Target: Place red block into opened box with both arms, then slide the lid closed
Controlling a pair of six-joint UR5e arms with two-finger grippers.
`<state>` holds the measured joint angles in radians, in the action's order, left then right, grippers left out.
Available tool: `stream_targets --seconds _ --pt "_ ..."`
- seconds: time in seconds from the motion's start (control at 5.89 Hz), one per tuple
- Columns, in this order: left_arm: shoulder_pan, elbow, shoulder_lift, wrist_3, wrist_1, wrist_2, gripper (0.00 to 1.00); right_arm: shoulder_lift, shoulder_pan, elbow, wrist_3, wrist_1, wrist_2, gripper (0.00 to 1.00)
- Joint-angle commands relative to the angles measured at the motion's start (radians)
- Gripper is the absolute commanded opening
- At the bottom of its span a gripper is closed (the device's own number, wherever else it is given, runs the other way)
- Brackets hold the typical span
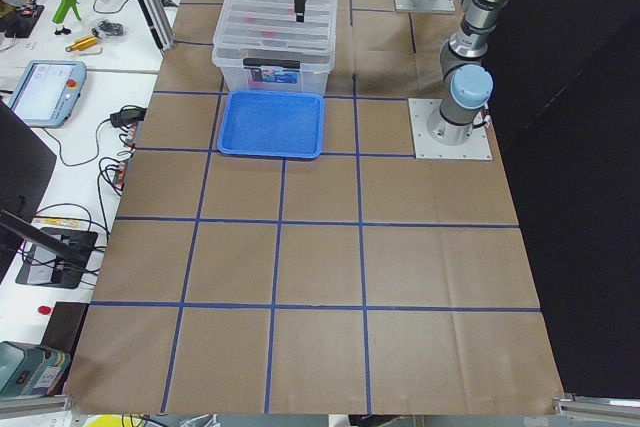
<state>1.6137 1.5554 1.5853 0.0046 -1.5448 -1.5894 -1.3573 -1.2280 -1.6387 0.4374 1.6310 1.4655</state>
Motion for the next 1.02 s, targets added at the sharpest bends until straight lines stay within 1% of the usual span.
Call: stream_targets --seconds 0.0,0.17,0.34,0.51,0.68,0.85 --pt "0.002 0.0 0.002 0.0 0.0 0.0 0.98 -0.005 -0.008 0.011 -0.002 0.003 -0.004 1.0" --pt "0.002 0.0 0.002 0.0 0.0 0.0 0.98 -0.04 -0.074 0.023 -0.066 0.012 -0.004 1.0" --pt "0.002 0.0 0.002 0.0 0.0 0.0 0.98 -0.048 -0.14 0.06 -0.197 0.012 -0.002 1.0" --pt "0.003 0.0 0.004 0.0 0.002 0.0 0.98 -0.049 -0.197 0.122 -0.291 -0.002 0.013 1.0" --pt "0.002 0.0 0.005 0.0 0.002 0.0 0.98 -0.049 -0.232 0.175 -0.38 -0.032 0.015 1.0" --pt "0.003 0.0 0.007 0.0 0.006 0.0 0.98 -0.054 -0.255 0.215 -0.454 -0.13 0.018 1.0"
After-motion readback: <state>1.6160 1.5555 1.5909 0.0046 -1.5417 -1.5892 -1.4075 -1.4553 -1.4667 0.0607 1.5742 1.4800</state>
